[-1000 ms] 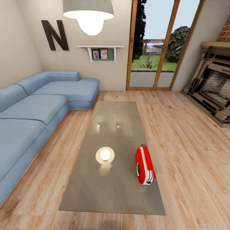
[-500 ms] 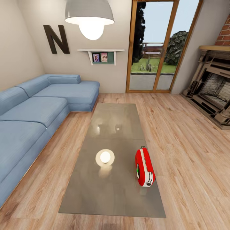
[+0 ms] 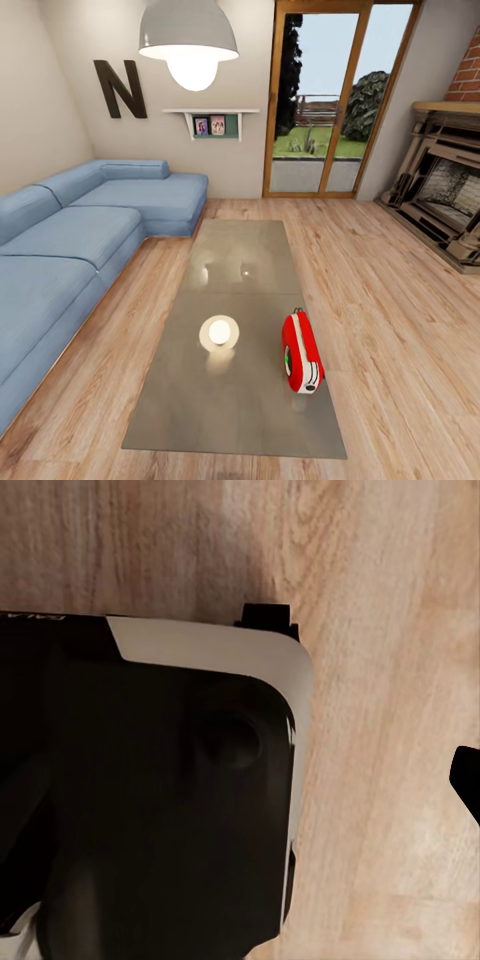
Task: Turn on the radio receiver that's on the table in the living room.
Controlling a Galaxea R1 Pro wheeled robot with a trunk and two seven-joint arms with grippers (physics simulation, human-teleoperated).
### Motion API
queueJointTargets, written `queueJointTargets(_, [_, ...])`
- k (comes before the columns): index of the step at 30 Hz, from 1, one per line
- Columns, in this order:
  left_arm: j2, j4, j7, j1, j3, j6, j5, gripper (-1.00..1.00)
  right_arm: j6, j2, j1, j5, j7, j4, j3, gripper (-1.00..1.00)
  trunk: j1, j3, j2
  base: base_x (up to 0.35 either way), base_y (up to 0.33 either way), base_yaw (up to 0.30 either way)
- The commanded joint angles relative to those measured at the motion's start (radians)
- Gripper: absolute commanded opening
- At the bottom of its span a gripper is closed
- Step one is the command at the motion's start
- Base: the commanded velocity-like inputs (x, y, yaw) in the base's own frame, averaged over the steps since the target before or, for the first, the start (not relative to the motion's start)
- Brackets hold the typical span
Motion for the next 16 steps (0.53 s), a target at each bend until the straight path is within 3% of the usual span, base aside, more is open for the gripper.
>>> queueJointTargets(1, [0.000, 0.000, 0.000, 0.000, 0.000, 0.000, 0.000, -1.00, 0.002, 0.000, 0.000, 0.000, 0.000, 0.000, 0.000, 1.00, 0.000, 0.000, 0.000, 0.000, 0.000, 0.000])
queueJointTargets(16, [0.000, 0.000, 0.000, 0.000, 0.000, 0.000, 0.000, -1.00, 0.003, 0.000, 0.000, 0.002, 0.001, 0.000, 0.000, 1.00, 0.000, 0.001, 0.000, 0.000, 0.000, 0.000])
